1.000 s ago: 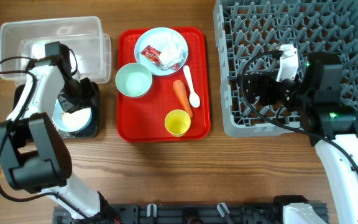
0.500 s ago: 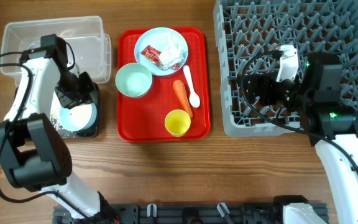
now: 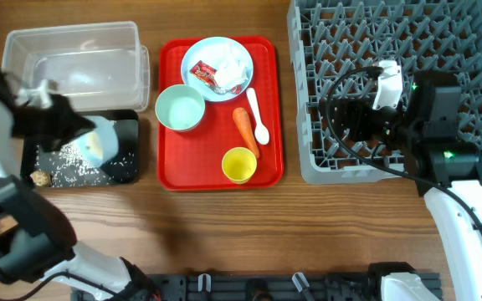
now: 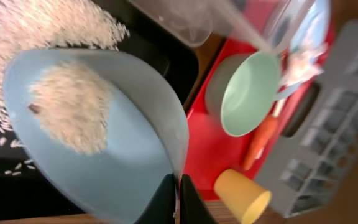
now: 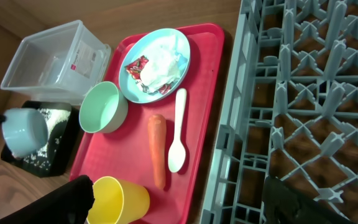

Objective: Sort waste into correct bins and load items into the dishwasher rack

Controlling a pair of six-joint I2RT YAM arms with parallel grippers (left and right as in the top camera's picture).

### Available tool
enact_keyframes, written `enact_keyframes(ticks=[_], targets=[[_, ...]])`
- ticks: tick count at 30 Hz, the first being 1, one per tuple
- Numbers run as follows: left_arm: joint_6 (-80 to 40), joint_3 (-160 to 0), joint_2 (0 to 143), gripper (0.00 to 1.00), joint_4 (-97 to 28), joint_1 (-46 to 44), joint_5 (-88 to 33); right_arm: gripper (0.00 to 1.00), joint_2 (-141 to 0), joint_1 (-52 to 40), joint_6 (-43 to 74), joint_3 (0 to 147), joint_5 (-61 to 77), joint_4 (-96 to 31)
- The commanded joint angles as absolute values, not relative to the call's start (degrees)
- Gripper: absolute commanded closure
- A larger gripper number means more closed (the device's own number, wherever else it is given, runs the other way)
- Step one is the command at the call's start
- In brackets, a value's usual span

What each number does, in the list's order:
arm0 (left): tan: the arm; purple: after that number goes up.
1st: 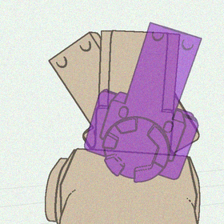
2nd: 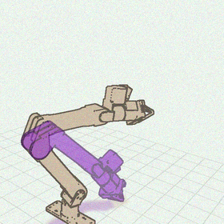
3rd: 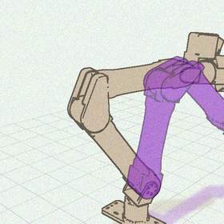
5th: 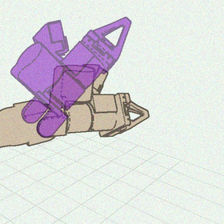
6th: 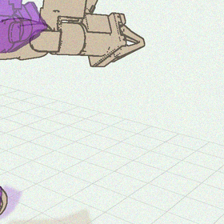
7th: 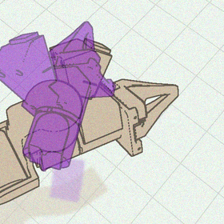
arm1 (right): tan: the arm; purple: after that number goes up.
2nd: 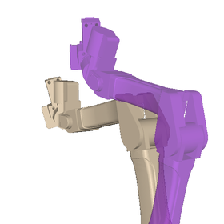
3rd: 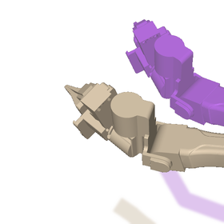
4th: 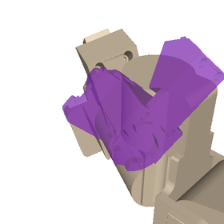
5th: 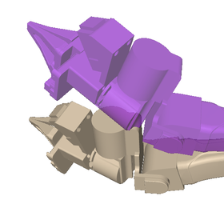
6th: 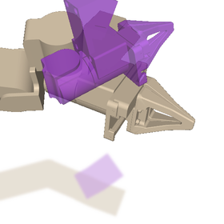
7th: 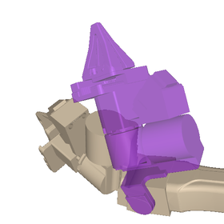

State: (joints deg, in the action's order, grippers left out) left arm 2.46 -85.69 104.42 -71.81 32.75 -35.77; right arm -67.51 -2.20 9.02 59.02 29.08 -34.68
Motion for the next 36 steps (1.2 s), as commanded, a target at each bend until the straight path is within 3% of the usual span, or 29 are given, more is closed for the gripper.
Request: enact_keyframes(ticks=[1, 9, 14, 16, 21, 22, 27, 31, 34, 36], targets=[[7.33, -86.63, 103.18, 0.96, -71.81, 37.69, -45.95, 0.11, -67.72, -2.39, 9.61, 59.57, 30.02, -34.11], [12.03, -86.41, 103.18, 0.96, -71.83, 43.09, -59.57, 0.11, -67.72, -2.39, 12.16, 59.57, 30.76, -33.39], [17.74, -86.39, 103.18, 0.96, -72.49, 42.76, -57.28, 0.11, -67.72, -2.39, 12.19, 59.57, 30.89, -33.23], [19.18, -86.37, 103.18, 0.88, -72.42, 40.40, -52.66, 0.11, -67.72, -2.39, 12.19, 59.57, 30.89, -33.26], [16.67, -86.37, 103.18, 0.55, -70.65, 31.68, -41.08, 0.11, -67.72, -2.39, 13.23, 59.57, 30.92, -33.23], [13.67, -86.37, 103.18, 0.54, -69.78, 29.67, -37.36, 0.11, -67.72, -2.39, 13.61, 59.57, 30.92, -33.23], [-0.93, -86.37, 103.18, 0.53, -66.30, 19.51, -17.26, 0.11, -67.72, -2.39, 13.52, 59.57, 30.89, -33.47], [-6.09, -86.37, 103.18, 0.54, -65.25, 15.07, -11.97, 0.11, -67.72, -2.39, 13.50, 59.57, 30.87, -33.50], [-6.96, -86.37, 103.18, 0.65, -65.28, 13.43, -7.03, 0.11, -67.72, -2.39, 13.54, 59.57, 30.15, -33.47], [-8.03, -86.28, 103.18, 0.66, -65.52, 12.88, -3.22, 0.11, -67.75, -2.39, 13.56, 59.57, 29.98, -33.50]])
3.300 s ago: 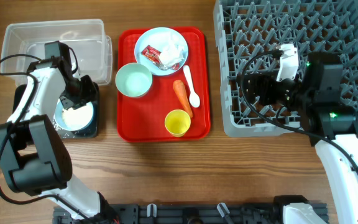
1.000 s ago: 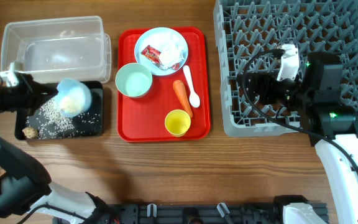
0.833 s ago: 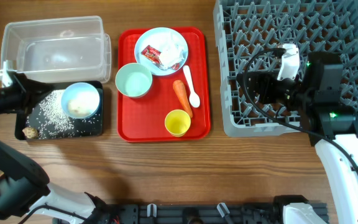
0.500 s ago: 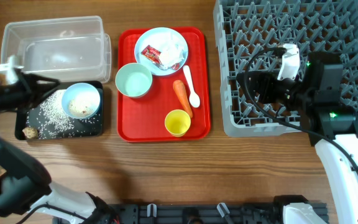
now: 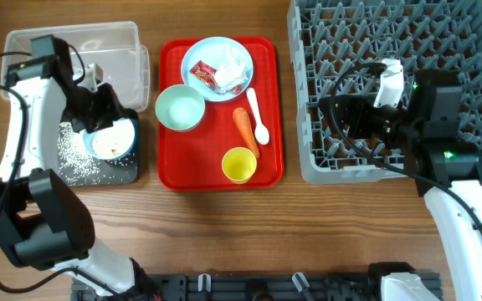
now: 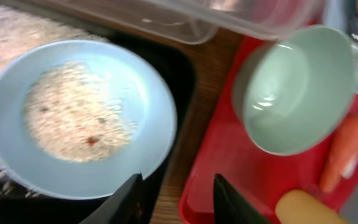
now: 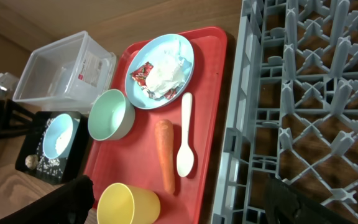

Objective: Sort waste into correct bins and load items into the dishwasher rack

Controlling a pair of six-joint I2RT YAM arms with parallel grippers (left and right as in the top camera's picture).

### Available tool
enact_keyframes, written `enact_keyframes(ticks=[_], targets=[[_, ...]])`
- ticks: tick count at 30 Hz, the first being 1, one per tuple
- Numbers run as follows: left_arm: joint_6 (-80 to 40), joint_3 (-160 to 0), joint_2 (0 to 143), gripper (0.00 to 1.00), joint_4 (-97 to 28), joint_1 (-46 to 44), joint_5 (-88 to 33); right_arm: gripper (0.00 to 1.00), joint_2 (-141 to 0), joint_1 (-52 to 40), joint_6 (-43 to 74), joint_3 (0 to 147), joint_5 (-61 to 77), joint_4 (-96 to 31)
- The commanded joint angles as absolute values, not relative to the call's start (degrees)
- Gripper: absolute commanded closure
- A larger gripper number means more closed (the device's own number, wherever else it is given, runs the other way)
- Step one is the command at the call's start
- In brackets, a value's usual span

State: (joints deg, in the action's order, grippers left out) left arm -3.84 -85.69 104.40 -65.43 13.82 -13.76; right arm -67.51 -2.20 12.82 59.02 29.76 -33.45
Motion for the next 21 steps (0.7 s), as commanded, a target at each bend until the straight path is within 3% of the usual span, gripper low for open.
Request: enact_keyframes(ticks=[1, 13, 18, 21], targets=[[-8.19, -86.13, 103.18, 0.66, -65.58, 12.62, -2.02, 0.11, -67.75, -2.39, 13.54, 59.55, 30.00, -33.56], [-2.98, -79.81, 103.18, 0.57, -66.06, 11.77, -6.61, 0.11, -68.07, -2.39, 13.43, 59.51, 28.69, -34.30], [-0.21, -79.75, 103.33, 0.41, -65.76, 10.98, -6.37, 0.11, -68.40, -2.39, 13.26, 59.51, 27.83, -34.37], [-0.12, -79.57, 103.68, 0.39, -65.84, 10.98, -6.35, 0.11, -68.82, -2.39, 13.23, 59.51, 27.83, -34.41]])
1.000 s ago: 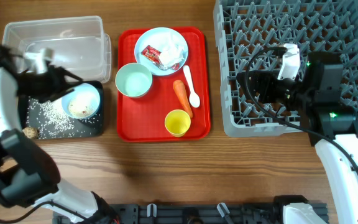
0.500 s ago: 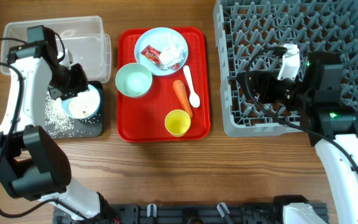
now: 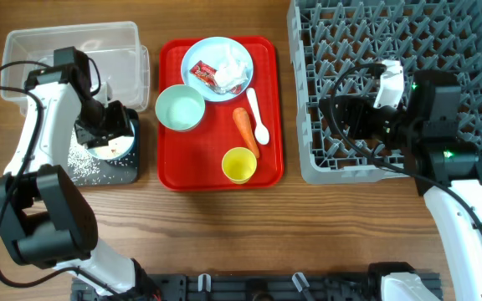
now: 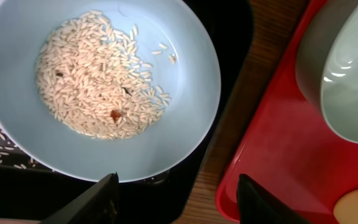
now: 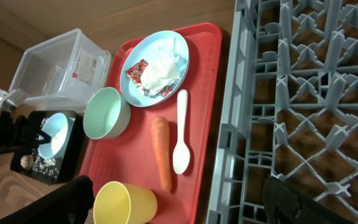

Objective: Sort waste into correct bins and load items into the dishwasher rack

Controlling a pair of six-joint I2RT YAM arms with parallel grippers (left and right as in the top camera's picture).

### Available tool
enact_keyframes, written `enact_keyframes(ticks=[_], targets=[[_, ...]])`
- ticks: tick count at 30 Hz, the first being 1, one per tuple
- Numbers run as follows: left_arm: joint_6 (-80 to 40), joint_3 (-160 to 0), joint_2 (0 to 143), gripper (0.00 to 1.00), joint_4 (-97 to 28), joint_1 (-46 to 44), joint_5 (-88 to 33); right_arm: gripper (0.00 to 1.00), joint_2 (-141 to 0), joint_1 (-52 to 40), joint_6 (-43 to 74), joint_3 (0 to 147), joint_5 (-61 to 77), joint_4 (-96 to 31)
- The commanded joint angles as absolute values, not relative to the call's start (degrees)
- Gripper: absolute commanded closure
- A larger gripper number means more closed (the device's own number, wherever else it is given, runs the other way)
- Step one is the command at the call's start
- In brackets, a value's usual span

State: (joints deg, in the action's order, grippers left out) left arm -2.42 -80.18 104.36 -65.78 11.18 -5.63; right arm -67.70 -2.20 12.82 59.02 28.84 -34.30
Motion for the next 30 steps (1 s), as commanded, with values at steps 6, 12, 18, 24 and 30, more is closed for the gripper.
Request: enact_keyframes(ticks=[6, 12, 18, 24, 30], targets=[[6.22, -76.29, 103.94, 0.40, -62.63, 10.98, -5.85, 0.11, -69.80, -2.39, 13.26, 59.51, 27.83, -34.59], [6.24, -72.66, 103.94, 0.33, -58.41, 10.98, -0.03, 0.11, -71.24, -2.39, 13.28, 59.51, 27.83, -34.85], [7.53, -72.25, 103.94, 0.32, -56.25, 11.03, 2.98, 0.11, -72.73, -2.39, 13.23, 59.51, 27.83, -34.94], [7.55, -72.20, 104.22, 0.37, -53.58, 11.03, 3.53, 0.11, -73.19, -2.39, 12.38, 59.51, 27.86, -35.31], [8.86, -72.20, 104.27, 0.44, -52.84, 10.98, 3.31, 0.11, -73.19, -2.39, 11.99, 59.51, 27.83, -35.44]])
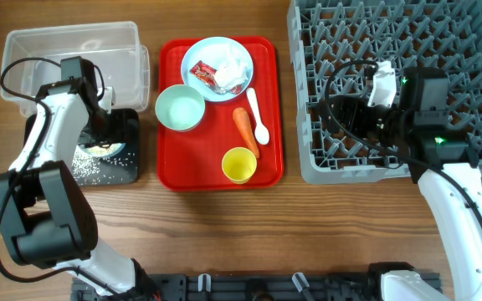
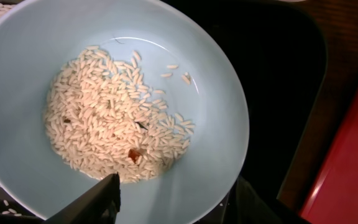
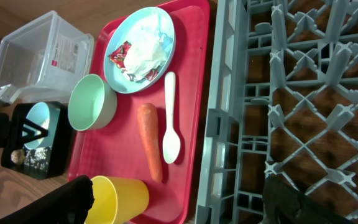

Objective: Sort waste into correct bins and load items into the dishwasher rack

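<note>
A light blue bowl with rice in it sits upright in the black tray. My left gripper hangs close over the bowl's near rim, open, one finger on either side of that edge. In the overhead view the left gripper covers most of the bowl. On the red tray lie a blue plate with wrappers, a green bowl, a carrot, a white spoon and a yellow cup. My right gripper is open and empty over the left edge of the grey rack.
A clear plastic bin stands behind the black tray. Loose rice is scattered on the black tray's floor, and a small brown lump lies at its near corner. Bare wooden table lies in front of both trays.
My left gripper has come closer to the blue bowl, which now fills its wrist view; it stays open. My right gripper has shifted slightly along the rack's left edge.
My left gripper first held the blue bowl tilted by its rim over the black tray, rice sliding toward the edge. Then the bowl stood upright in the tray with the gripper open above it. Since then the gripper has come closer over the bowl. My right gripper stayed open by the rack.
</note>
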Controlling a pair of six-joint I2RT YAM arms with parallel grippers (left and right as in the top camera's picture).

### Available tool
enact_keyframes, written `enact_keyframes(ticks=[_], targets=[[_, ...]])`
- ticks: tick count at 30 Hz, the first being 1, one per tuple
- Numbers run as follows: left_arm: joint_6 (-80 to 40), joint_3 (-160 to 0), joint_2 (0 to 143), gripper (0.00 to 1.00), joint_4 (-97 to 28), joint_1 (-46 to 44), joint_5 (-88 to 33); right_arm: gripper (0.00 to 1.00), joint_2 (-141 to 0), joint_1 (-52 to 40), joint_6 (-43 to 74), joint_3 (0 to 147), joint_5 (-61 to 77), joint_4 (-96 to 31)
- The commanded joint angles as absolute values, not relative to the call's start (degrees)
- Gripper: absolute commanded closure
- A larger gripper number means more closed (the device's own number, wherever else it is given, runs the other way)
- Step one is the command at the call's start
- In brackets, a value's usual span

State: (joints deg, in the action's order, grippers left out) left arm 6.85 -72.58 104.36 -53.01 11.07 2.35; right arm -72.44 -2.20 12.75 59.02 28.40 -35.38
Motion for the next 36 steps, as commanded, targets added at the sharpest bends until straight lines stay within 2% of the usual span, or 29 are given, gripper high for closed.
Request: enact_keyframes(ticks=[1, 8, 20, 25, 31, 36], targets=[[8.86, -72.20, 104.27, 0.44, -52.84, 10.98, 3.33, 0.11, -73.19, -2.39, 12.01, 59.51, 27.83, -35.44], [9.30, -72.20, 104.29, 0.50, -52.77, 10.98, 3.75, 0.11, -73.19, -2.39, 11.99, 59.51, 27.83, -35.44], [11.84, -72.20, 107.11, 0.54, -49.21, 10.98, 3.79, 0.11, -73.19, -2.39, 11.99, 59.51, 27.81, -35.22], [11.79, -72.20, 109.38, 0.62, -48.64, 10.96, 3.55, 0.10, -73.19, -2.39, 11.97, 59.51, 27.79, -35.18], [11.53, -72.20, 110.72, 0.82, -48.42, 10.98, 3.57, 0.10, -73.19, -2.39, 12.05, 59.51, 26.33, -35.18], [11.11, -72.20, 110.72, 0.88, -48.38, 10.98, 3.51, 0.11, -73.19, -2.39, 12.03, 59.51, 26.33, -34.96]])
